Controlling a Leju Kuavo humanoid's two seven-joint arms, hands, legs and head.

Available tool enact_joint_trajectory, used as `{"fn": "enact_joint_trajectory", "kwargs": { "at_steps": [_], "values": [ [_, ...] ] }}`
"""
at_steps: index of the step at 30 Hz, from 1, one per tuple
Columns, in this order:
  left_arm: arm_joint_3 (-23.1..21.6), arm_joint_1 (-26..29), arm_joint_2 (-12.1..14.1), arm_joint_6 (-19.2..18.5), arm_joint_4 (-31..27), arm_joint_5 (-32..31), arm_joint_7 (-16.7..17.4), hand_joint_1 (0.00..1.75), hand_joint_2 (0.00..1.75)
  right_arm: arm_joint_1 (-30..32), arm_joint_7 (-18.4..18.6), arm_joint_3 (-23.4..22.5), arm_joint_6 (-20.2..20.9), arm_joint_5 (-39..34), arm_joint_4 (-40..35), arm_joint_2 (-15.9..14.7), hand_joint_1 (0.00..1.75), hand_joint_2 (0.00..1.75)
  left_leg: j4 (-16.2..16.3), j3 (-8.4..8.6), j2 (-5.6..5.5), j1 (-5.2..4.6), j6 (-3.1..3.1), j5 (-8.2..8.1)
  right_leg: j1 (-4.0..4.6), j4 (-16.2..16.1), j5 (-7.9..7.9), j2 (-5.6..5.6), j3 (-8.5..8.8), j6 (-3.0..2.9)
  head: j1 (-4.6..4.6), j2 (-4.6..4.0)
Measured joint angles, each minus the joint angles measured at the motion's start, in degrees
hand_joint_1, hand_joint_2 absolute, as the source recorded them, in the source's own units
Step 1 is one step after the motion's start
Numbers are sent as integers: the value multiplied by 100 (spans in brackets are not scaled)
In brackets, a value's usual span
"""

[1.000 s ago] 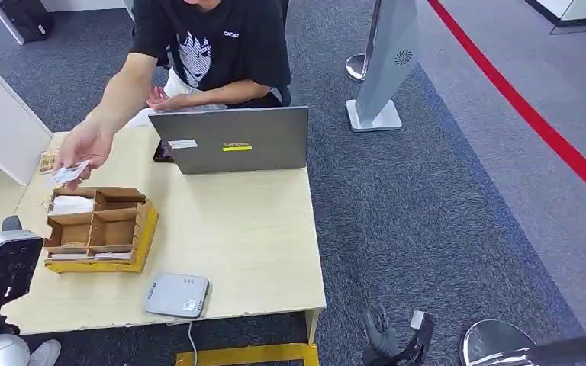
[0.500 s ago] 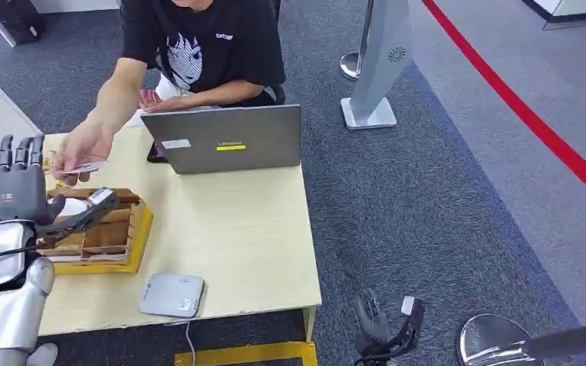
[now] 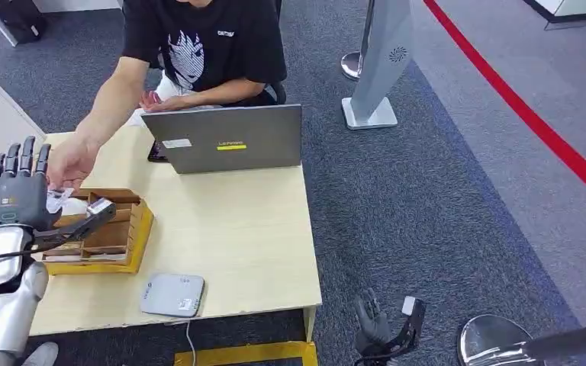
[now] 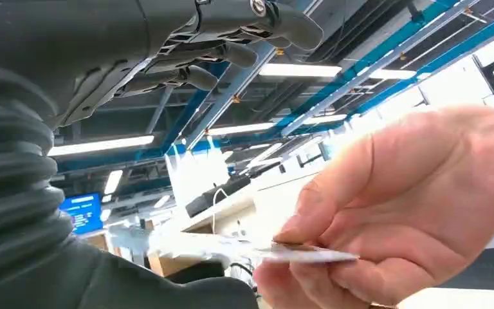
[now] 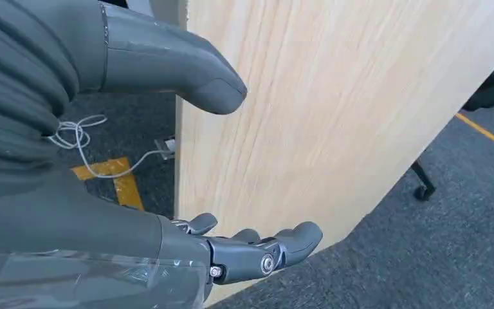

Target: Pass the card to the sensor for recognition and then transmit it.

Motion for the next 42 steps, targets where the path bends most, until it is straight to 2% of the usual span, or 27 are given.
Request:
{"fn": "enact_joint_trajectory", "kwargs": {
  "at_steps": [10,11,12,20,37,42],
  "values": [
    [-7,0,33,2,24,0,0,0,175,8,-4,-18,0,4,0,0,0,175,0,-1,0,0,0,0,0,0,0,0,0,0,0,0],
    [-7,0,37,2,24,0,0,162,175,13,-6,-22,0,9,0,0,0,175,0,-1,-1,0,0,0,0,0,0,-1,0,0,0,0],
    [-7,3,42,4,24,0,-13,175,175,17,-9,-24,0,9,0,0,0,175,0,-1,-2,0,0,0,0,0,0,-2,0,0,2,0],
    [-2,65,48,35,13,0,-173,175,175,31,-13,-44,2,83,0,0,0,175,0,-2,-3,0,0,0,0,0,0,-3,0,0,0,0],
    [4,108,74,68,-96,0,-203,175,175,48,-4,-265,9,328,-7,2,0,175,-1,-5,-12,0,0,0,0,0,0,-12,0,0,0,0],
    [4,156,140,144,-236,0,-101,175,175,62,-2,-323,9,400,-9,2,0,175,-1,-5,-12,0,0,0,0,0,-1,-12,0,0,0,0]
  ]
}}
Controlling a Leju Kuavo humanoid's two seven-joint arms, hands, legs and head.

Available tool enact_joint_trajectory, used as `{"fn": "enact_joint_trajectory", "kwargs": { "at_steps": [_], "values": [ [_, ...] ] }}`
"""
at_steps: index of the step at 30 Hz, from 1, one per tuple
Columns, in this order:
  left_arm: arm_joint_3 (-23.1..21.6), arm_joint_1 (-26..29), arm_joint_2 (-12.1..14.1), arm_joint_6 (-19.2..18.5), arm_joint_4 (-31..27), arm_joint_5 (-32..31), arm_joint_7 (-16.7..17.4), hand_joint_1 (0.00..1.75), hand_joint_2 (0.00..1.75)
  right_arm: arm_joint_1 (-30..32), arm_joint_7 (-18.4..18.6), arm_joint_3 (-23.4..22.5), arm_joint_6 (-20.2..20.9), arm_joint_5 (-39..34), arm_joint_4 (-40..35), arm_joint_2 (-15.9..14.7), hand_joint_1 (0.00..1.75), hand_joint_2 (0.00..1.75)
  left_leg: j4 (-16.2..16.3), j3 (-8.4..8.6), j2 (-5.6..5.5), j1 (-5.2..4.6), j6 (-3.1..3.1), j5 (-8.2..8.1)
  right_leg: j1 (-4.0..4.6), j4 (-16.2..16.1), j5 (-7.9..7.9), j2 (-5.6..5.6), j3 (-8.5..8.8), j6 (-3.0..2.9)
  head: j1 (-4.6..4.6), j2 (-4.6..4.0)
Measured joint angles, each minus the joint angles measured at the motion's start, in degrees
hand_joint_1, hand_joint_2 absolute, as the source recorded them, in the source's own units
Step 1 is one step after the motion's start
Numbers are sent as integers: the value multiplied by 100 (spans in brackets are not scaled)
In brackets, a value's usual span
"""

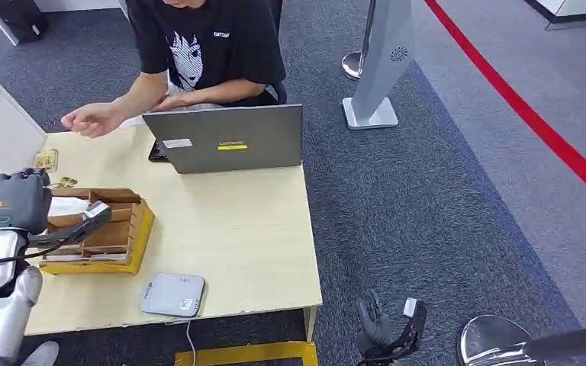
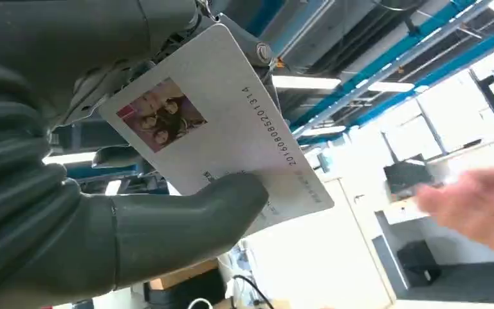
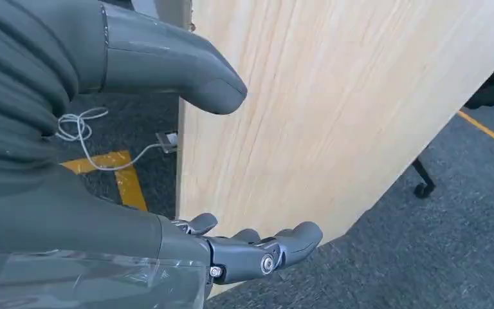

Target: Pass the card to the sensor for recognition and then transmit it.

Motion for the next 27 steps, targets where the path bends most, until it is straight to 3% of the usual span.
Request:
{"fn": "enact_joint_trajectory", "kwargs": {
  "at_steps": [5,7,9,11,15,20,27],
  "values": [
    [2,96,-11,206,-212,0,-138,175,175,8,-13,-70,0,37,-2,0,0,175,1,1,1,0,0,0,0,-1,0,1,0,0,0,0],
    [2,327,-133,378,-706,0,-440,175,175,38,-61,-157,4,66,-11,0,0,175,1,1,-1,-4,1,-1,-2,-3,-1,0,0,1,0,0],
    [-2,774,-397,356,-1549,0,-732,175,175,92,-159,-297,5,113,-28,0,0,175,1,0,-1,-11,9,-8,-5,-7,-10,1,4,15,-2,0],
    [-169,1308,-593,391,-2347,0,-647,175,175,147,-249,-435,-13,188,-35,0,0,175,1,1,7,-11,11,-23,-6,-12,-12,11,4,19,13,0],
    [-765,2085,-595,535,-3437,0,88,175,175,293,-288,-749,9,334,-50,-11,0,175,1,0,10,-11,23,-35,-6,-18,-26,10,6,32,11,0],
    [-833,2481,-763,579,-3764,42,-524,175,175,320,-289,-1031,-20,638,-96,-11,0,175,0,0,2,-6,22,-34,-5,-16,-26,2,7,32,4,0],
    [-833,2810,-922,481,-3803,144,-996,175,175,346,-271,-1372,11,989,-144,-9,0,175,-1,4,1,-8,20,-32,-5,-14,-26,-1,13,31,4,0]
  ]
}}
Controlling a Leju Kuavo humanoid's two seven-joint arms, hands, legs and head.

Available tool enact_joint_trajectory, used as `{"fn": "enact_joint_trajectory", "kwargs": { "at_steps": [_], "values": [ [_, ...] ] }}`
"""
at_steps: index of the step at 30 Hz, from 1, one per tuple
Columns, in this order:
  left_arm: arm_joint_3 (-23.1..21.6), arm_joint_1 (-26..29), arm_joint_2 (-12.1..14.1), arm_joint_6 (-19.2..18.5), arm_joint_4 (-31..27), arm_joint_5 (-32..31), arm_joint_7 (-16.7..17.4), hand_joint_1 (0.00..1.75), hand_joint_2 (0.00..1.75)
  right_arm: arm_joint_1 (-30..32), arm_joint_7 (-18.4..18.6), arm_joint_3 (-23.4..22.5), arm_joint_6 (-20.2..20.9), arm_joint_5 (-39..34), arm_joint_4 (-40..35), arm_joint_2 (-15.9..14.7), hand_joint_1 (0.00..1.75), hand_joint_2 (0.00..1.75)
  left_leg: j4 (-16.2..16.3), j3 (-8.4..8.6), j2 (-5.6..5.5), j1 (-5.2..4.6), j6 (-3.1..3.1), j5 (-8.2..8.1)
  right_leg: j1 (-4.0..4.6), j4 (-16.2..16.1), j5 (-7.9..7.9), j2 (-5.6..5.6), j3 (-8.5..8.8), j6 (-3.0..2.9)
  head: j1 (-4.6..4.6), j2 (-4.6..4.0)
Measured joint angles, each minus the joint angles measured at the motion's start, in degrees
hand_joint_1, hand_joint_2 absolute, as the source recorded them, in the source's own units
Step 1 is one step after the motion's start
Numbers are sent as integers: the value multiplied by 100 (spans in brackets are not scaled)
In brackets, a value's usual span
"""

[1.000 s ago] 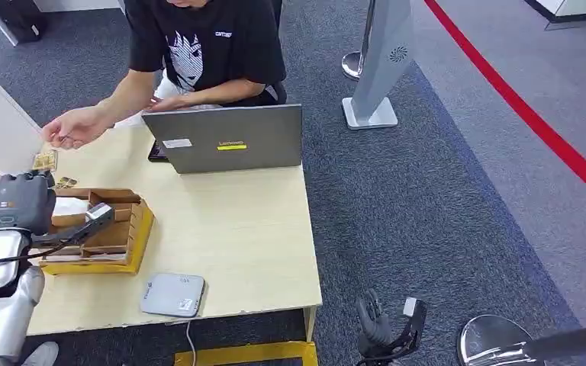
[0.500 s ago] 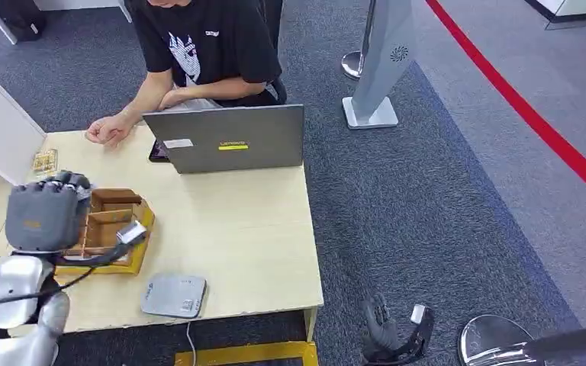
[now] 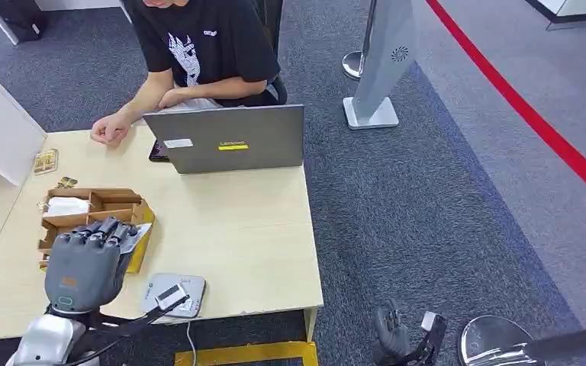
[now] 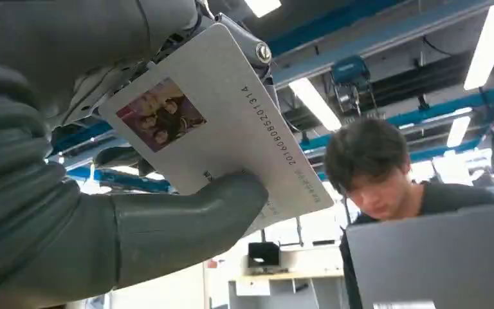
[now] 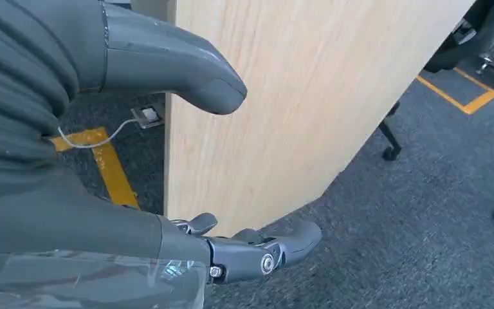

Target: Pass the card to the sensor for recognition and then transmit it.

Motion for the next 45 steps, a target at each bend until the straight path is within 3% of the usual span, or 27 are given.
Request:
{"fn": "enact_joint_trajectory", "kwargs": {
  "at_steps": [3,9,16,27,40,42,45],
  "values": [
    [2,208,-24,-31,410,145,-114,175,175,20,18,-185,31,211,-26,0,0,175,0,-1,-1,-1,0,0,0,-1,-1,0,-1,0,-2,0],
    [2,350,-105,231,1935,219,-125,175,175,20,77,-490,39,554,-68,15,0,175,0,-2,-3,-1,0,0,0,-1,-1,-1,-2,0,-2,0],
    [2,355,-193,177,2451,337,-99,175,175,21,96,-665,42,716,-79,35,0,175,0,-2,-6,-1,0,0,0,-1,-1,-7,2,0,-2,0],
    [63,321,-363,360,2551,184,-112,175,175,21,146,-1023,50,1182,-96,74,0,175,0,0,-13,0,0,1,0,0,-1,-14,3,0,-2,0],
    [269,102,-433,371,1910,-15,-72,175,175,21,201,-1373,81,1568,-129,140,0,175,1,0,-18,0,2,3,1,0,-1,-17,4,0,-2,0],
    [308,-63,-415,301,1742,-48,-61,175,175,16,243,-1430,85,1708,-140,153,0,175,1,-1,-31,1,-1,6,1,0,-1,-27,5,0,-2,0],
    [420,-589,-326,-93,1511,-13,6,175,175,-9,315,-1487,90,1970,-147,186,0,175,1,-3,-43,3,-3,18,1,2,2,-38,8,-2,0,0]
  ]
}}
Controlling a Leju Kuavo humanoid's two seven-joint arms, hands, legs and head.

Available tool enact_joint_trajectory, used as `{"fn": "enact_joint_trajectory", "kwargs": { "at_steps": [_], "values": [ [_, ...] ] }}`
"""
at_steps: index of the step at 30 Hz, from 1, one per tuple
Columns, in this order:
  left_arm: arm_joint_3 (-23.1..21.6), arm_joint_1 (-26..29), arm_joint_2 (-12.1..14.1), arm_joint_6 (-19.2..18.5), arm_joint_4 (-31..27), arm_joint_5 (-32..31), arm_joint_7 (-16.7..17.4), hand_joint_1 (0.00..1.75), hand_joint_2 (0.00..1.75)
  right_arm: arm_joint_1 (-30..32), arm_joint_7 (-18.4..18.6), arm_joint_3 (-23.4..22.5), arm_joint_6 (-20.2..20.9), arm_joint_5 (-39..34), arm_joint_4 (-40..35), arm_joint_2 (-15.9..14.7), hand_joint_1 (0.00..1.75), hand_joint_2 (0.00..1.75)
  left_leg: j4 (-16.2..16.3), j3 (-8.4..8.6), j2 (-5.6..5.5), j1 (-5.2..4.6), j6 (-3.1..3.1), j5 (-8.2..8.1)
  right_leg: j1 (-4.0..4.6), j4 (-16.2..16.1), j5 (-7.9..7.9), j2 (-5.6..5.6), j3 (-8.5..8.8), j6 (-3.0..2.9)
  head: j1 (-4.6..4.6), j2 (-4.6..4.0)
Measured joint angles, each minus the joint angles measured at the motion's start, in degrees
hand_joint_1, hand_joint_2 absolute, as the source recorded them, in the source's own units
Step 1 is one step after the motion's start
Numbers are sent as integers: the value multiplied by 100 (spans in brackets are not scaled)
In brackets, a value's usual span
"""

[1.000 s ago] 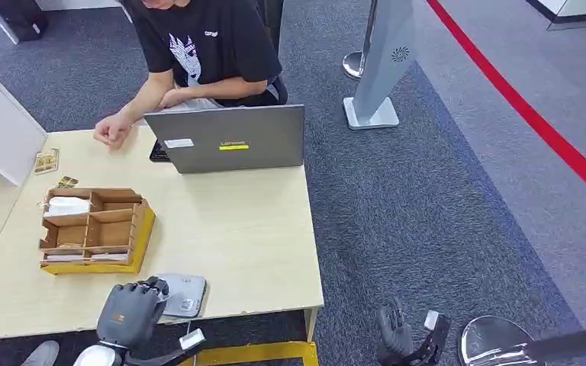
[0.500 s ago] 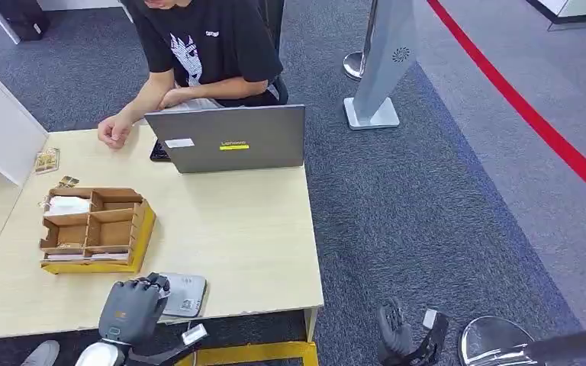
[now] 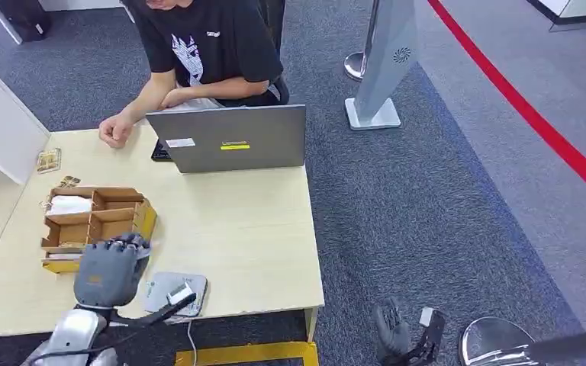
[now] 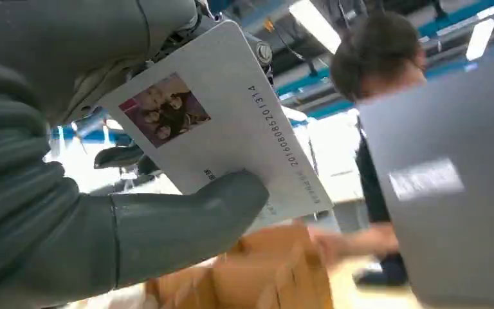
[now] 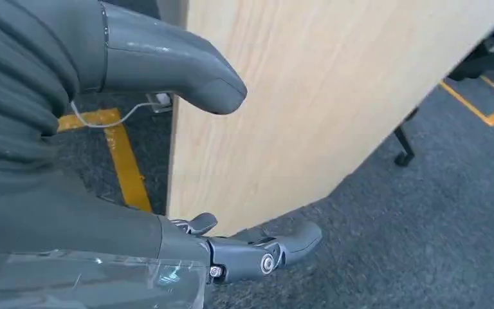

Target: Pass the card to the sensor for recognition and then transmit it.

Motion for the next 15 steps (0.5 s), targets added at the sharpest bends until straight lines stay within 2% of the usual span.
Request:
{"fn": "enact_joint_trajectory", "kwargs": {
  "at_steps": [4,8,12,15],
  "values": [
    [190,-940,216,-410,-28,6,83,175,175,-93,87,-52,-9,260,-2,61,0,175,-1,0,-3,3,-7,17,2,8,13,-6,0,-13,-2,0],
    [271,-1452,336,-556,15,-35,161,175,175,-134,135,-107,-7,384,-2,96,0,175,0,1,-3,2,-5,20,2,10,13,-5,-2,-14,-2,0],
    [280,-2021,439,-756,456,-111,332,175,175,-203,205,-131,-7,565,-2,146,0,175,1,1,-1,2,-6,20,2,10,13,-4,-2,-14,-4,0],
    [280,-2307,476,-734,800,-122,406,175,175,-237,225,-146,-5,646,-2,183,0,175,1,1,-1,1,-6,20,2,10,13,-3,-2,-14,-4,0]
  ]
}}
